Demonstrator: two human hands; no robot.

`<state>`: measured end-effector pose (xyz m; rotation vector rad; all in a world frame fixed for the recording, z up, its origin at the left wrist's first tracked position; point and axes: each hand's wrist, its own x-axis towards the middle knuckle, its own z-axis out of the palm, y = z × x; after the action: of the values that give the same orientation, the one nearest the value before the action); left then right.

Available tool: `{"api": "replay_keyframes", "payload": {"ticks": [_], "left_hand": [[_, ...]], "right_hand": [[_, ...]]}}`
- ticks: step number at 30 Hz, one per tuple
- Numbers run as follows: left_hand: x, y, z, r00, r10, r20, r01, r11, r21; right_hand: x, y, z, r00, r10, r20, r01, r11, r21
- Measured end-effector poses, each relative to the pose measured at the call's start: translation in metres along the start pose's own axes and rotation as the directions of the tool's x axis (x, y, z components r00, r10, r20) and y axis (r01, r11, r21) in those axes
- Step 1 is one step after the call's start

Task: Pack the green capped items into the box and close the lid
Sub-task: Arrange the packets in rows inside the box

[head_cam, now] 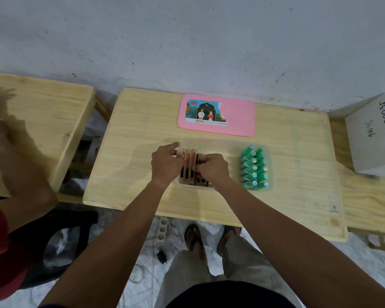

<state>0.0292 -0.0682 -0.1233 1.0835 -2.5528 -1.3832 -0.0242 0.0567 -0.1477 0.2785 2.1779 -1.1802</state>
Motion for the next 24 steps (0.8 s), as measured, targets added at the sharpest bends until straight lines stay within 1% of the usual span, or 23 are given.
{"api": "replay_keyframes", "payload": {"ticks": [2,4,7,11,12,13,16,18,20,22,23,24], "left_hand": [[-0.001,0.001,0.0,1.0,0.003,0.001,-0.003,1.0,0.008],[-0.001,0.001,-0.001,1.0,-0.004,0.0,0.004,1.0,0.009],[0.0,0.001,0.0,1.0,-0.009,0.004,0.009,1.0,0.012],[0.0,0.0,0.0,0.999,-0.028,0.015,0.028,1.0,0.01],[0.0,0.0,0.0,1.0,-0.028,0.015,0.027,1.0,0.012],[0.0,0.0,0.0,1.0,-0.024,0.012,0.024,1.0,0.012],[-0.001,0.0,0.001,1.0,-0.017,0.0,0.017,1.0,0.011],[-0.001,0.0,0.002,1.0,-0.013,0.0,0.013,1.0,0.01],[-0.001,0.001,0.002,1.0,-0.01,0.004,0.01,1.0,0.018],[-0.002,0.0,0.001,1.0,-0.015,0.006,0.015,1.0,0.018],[-0.002,0.0,0.001,1.0,-0.019,0.007,0.018,1.0,0.012],[-0.002,-0.001,0.002,1.0,-0.021,0.007,0.021,1.0,0.009]], "right_hand": [[0.001,-0.001,0.003,0.998,-0.06,-0.035,0.055,0.991,-0.121],[-0.001,-0.002,0.004,0.994,-0.104,-0.03,0.095,0.968,-0.231],[-0.005,-0.001,-0.001,0.985,-0.166,-0.055,0.144,0.947,-0.288],[-0.001,0.007,-0.019,0.937,-0.266,-0.227,0.175,0.918,-0.355],[0.001,0.01,-0.023,0.934,-0.274,-0.23,0.168,0.904,-0.394],[0.002,0.015,-0.025,0.944,-0.26,-0.201,0.15,0.886,-0.439],[0.004,0.023,-0.029,0.983,-0.171,-0.069,0.111,0.848,-0.518],[0.002,0.024,-0.03,0.983,-0.179,-0.038,0.133,0.842,-0.522],[-0.001,0.024,-0.031,0.98,-0.189,-0.065,0.136,0.869,-0.475],[-0.002,0.022,-0.032,0.979,-0.175,-0.104,0.122,0.914,-0.386],[-0.002,0.021,-0.032,0.983,-0.147,-0.113,0.105,0.943,-0.316],[-0.001,0.02,-0.032,0.987,-0.117,-0.111,0.093,0.974,-0.206]]}}
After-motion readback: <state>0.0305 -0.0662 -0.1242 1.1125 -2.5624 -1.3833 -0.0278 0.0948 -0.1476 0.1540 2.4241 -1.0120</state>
